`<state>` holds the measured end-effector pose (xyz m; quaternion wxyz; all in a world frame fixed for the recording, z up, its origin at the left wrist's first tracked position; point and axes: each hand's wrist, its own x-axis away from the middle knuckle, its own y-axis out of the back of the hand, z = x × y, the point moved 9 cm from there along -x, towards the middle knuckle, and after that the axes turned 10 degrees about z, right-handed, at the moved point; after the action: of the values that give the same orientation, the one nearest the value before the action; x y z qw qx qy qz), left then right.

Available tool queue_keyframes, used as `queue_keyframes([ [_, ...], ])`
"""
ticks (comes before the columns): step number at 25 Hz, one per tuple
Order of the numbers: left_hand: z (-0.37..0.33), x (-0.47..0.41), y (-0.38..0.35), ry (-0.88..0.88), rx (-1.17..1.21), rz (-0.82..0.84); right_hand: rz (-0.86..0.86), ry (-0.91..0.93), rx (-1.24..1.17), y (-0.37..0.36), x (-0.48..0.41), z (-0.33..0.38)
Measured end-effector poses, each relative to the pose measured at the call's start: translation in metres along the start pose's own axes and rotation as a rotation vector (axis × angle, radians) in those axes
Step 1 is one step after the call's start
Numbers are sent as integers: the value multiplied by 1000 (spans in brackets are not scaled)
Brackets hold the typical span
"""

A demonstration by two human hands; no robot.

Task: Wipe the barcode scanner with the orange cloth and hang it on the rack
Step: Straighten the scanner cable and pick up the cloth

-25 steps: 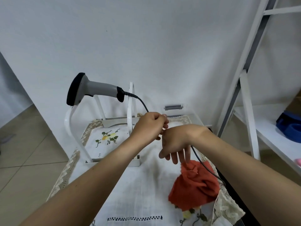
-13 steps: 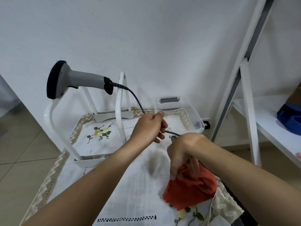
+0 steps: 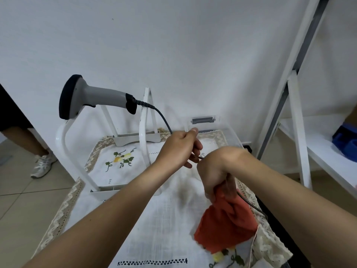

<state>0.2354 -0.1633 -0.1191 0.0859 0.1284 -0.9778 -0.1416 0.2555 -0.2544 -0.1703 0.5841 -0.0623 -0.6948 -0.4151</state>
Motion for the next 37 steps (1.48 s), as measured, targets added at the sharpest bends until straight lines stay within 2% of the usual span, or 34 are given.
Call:
queue_keyframes([
  [4, -23, 7, 9, -68, 84, 0, -82, 133, -226, 24, 28, 6],
  [8, -46, 18, 24, -126, 105, -11, -347, 348, -383, 64, 70, 15],
  [13, -66, 30, 45, -170, 82, -33, -575, 554, -610, 98, 117, 17],
  [16, -69, 31, 59, -176, 25, -56, -771, 585, -700, 118, 139, 6],
  [19, -70, 32, 63, -177, 3, 2, -970, 587, -793, 131, 156, -6],
  [23, -74, 36, 74, -189, -206, -21, -1119, 652, -1012, 137, 163, -21],
  [25, -78, 37, 85, -196, -188, -104, -1157, 680, -1094, 138, 161, -29],
  [28, -87, 36, 103, -223, -50, -211, -1132, 678, -1044, 138, 153, -27],
  [32, -100, 36, 120, -264, -45, -293, -823, 677, -961, 123, 128, -7],
  [35, -105, 38, 132, -255, -116, -376, -905, 702, -989, 125, 134, -12],
  [37, -108, 39, 136, -279, -68, -397, -999, 778, -1077, 129, 144, -22],
])
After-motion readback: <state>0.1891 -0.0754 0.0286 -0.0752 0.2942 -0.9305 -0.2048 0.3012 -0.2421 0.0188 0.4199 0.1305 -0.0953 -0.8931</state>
